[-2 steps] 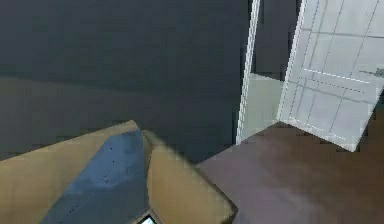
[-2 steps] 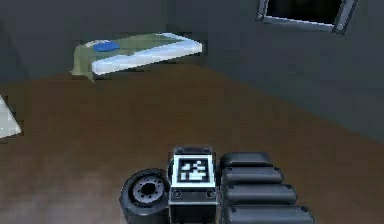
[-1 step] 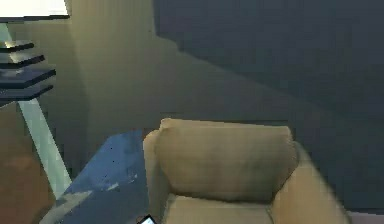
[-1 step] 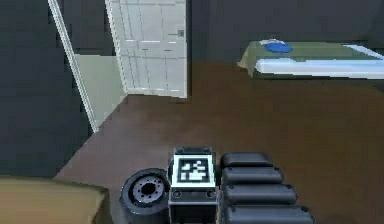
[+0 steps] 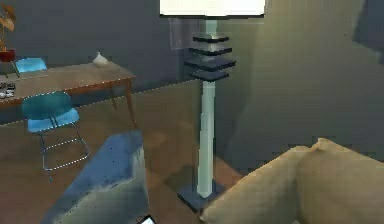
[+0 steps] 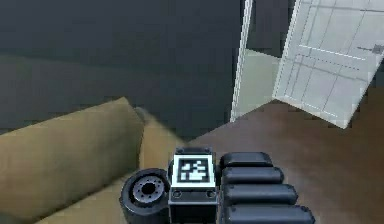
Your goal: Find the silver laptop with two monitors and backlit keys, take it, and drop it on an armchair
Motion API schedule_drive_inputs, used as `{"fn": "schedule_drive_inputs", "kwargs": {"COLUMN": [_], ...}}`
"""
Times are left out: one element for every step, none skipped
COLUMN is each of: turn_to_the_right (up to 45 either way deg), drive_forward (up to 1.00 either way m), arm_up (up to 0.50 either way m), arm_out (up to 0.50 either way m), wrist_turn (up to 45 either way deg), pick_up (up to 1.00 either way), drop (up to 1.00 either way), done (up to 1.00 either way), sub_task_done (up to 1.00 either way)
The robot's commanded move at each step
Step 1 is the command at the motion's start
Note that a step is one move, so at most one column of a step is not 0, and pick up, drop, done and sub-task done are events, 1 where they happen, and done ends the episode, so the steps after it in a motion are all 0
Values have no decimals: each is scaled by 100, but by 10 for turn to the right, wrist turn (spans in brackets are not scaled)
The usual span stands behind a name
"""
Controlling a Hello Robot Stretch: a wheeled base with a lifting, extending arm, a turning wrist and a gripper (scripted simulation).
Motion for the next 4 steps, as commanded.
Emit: {"fn": "schedule_drive_inputs", "kwargs": {"turn_to_the_right": [-450, -120, 0, 0], "drive_forward": [0, 0, 0, 0], "arm_up": [0, 0, 0, 0], "arm_out": [0, 0, 46, 0], "wrist_turn": [0, 0, 0, 450], "pick_up": [0, 0, 0, 0], "drop": [0, 0, 0, 0], "done": [0, 0, 0, 0], "sub_task_done": [0, 0, 0, 0]}}
